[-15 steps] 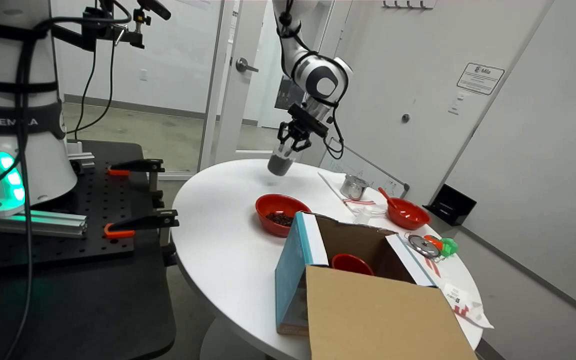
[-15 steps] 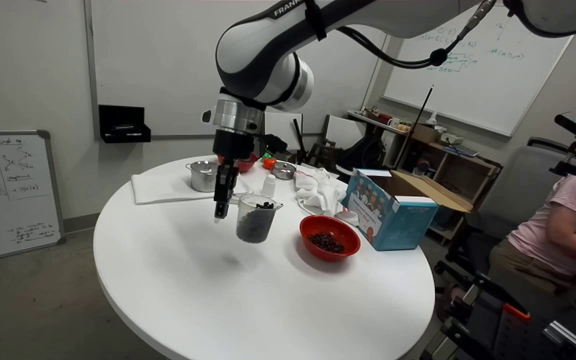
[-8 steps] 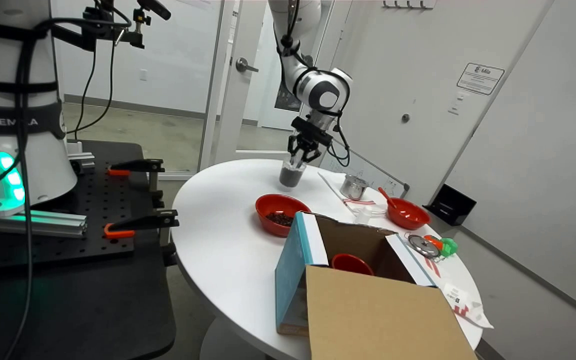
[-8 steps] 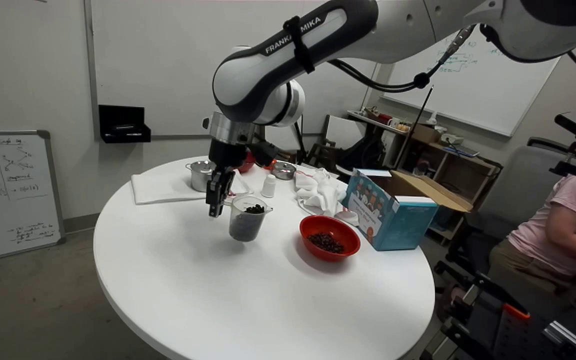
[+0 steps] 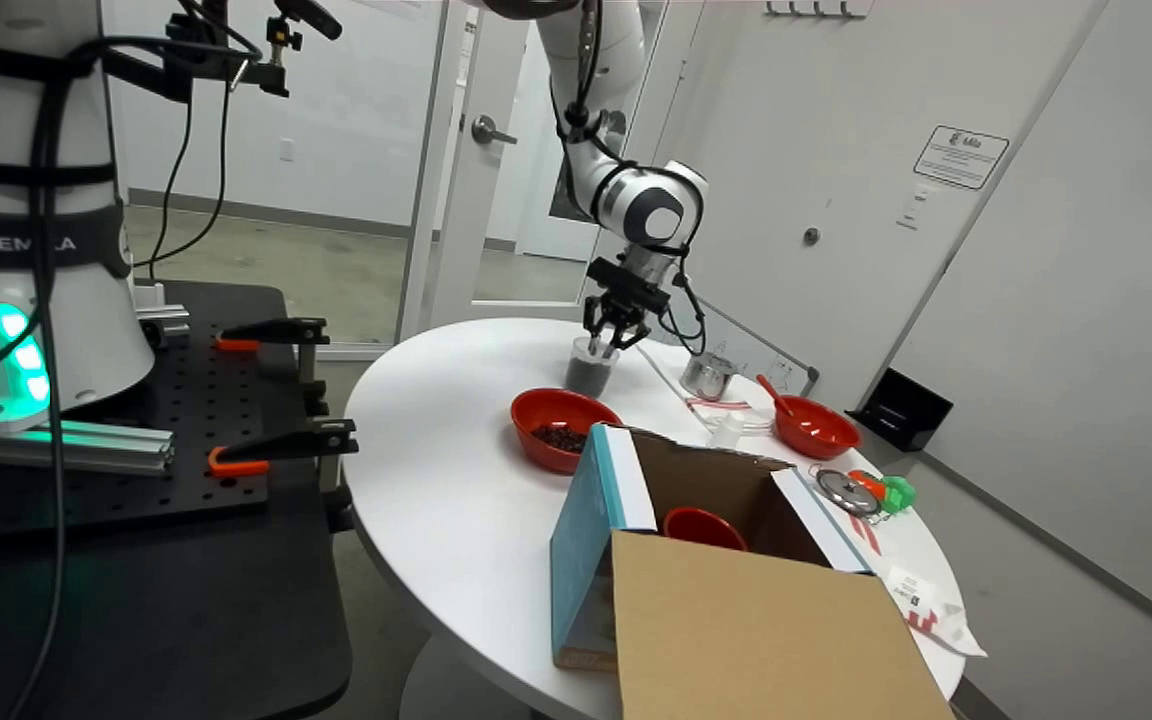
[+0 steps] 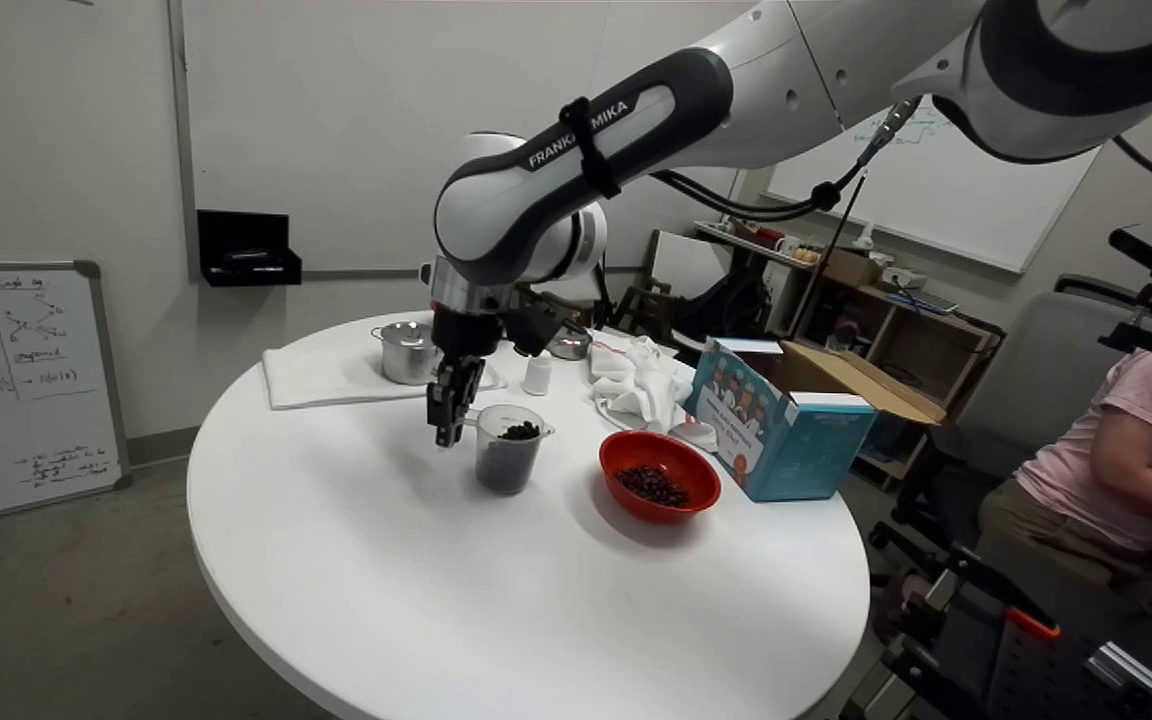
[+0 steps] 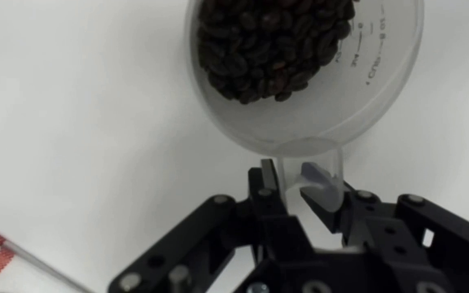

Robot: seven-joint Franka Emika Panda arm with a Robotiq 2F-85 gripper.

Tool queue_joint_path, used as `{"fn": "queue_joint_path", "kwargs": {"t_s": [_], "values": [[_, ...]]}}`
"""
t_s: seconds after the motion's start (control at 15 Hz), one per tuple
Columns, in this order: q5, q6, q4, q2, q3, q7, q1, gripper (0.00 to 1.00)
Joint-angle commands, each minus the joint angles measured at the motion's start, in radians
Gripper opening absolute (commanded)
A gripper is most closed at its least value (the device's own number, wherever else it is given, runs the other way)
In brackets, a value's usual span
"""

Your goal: Pour some contents from the jug into the red bowl

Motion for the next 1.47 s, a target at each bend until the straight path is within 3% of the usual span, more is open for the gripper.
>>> {"fn": "queue_joint_path", "kwargs": {"t_s": [0.0,0.07,0.13,0.6,0.87,1.4], "values": [[-0.031,-0.020,0.062,0.040,0.006,0.023,-0.005,0.12],[-0.031,-0.023,0.065,0.042,0.008,0.020,-0.006,0.49],[-0.032,-0.021,0.063,0.040,0.007,0.021,-0.005,0.50],[-0.029,-0.018,0.042,0.026,0.018,0.008,-0.011,0.98],[-0.009,-0.045,-0.021,-0.031,0.059,-0.025,-0.034,1.00],[0.062,-0.120,-0.253,-0.255,0.157,-0.087,-0.130,1.00]]}}
